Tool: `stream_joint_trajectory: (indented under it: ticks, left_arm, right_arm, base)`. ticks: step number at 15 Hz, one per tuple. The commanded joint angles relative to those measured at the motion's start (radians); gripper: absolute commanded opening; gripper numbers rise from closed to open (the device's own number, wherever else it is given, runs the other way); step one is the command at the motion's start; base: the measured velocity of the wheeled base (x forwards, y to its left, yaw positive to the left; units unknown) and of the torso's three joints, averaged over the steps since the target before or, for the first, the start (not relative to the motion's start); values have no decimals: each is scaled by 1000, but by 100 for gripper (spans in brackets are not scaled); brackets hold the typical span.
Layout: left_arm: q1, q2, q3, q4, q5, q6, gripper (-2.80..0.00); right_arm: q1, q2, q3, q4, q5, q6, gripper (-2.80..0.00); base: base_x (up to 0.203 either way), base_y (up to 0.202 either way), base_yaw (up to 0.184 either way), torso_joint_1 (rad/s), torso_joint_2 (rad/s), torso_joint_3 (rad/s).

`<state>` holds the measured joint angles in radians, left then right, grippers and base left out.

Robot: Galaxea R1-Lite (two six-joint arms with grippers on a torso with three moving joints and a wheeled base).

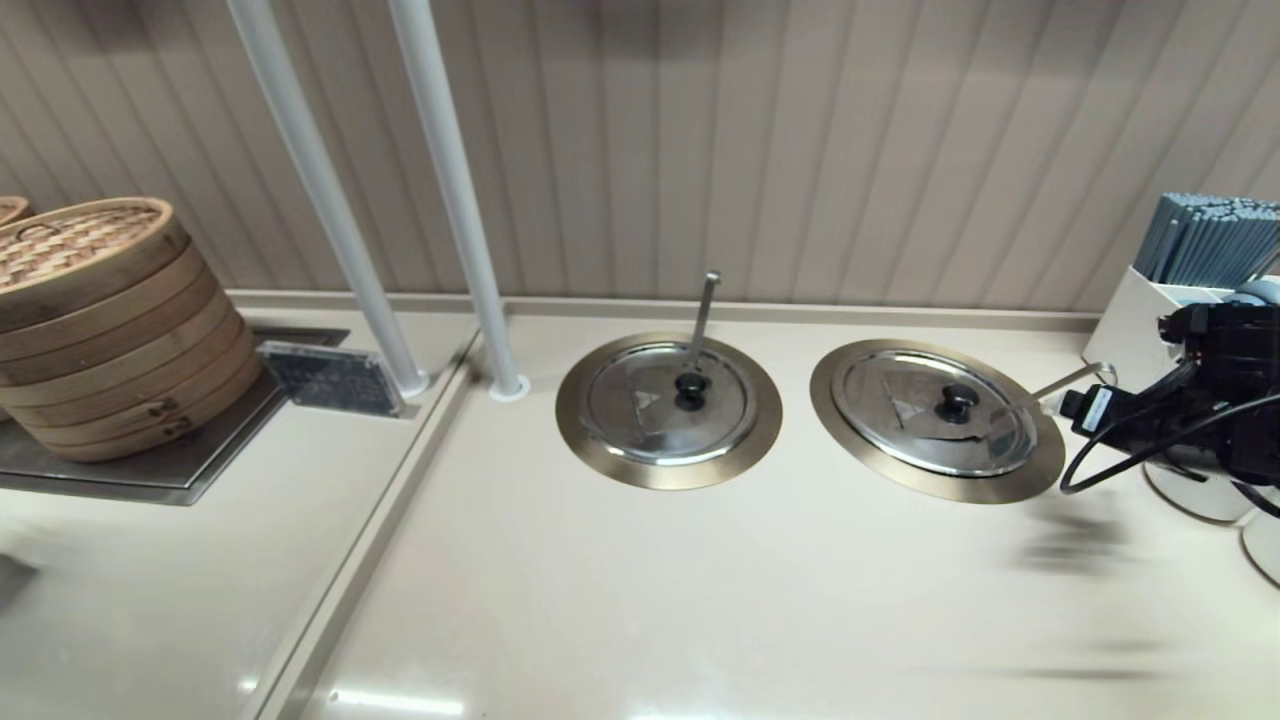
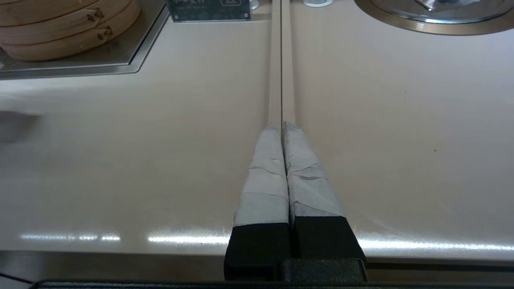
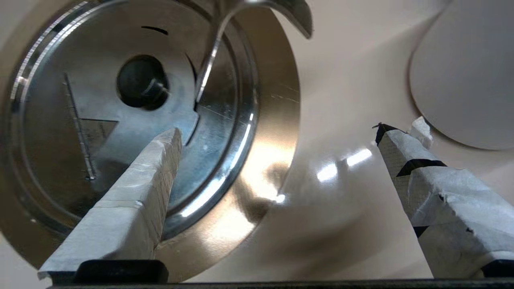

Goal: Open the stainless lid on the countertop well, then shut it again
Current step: Put the spoon in the groove

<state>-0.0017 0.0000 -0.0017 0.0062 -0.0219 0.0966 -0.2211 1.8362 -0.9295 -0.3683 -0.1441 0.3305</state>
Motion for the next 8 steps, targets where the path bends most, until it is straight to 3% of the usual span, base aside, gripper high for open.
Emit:
stream_joint_trajectory:
  ticks: [1,8]
  left_arm:
    - [0,0,0,0,0,0,-280]
    - [0,0,0,0,0,0,-280]
  right_arm:
    - [1,30,-50,-1,13,18,0]
    - [-8,156,-189,-1,45,29,0]
  base:
    - [0,0,0,0,0,0]
    - [0,0,0,0,0,0]
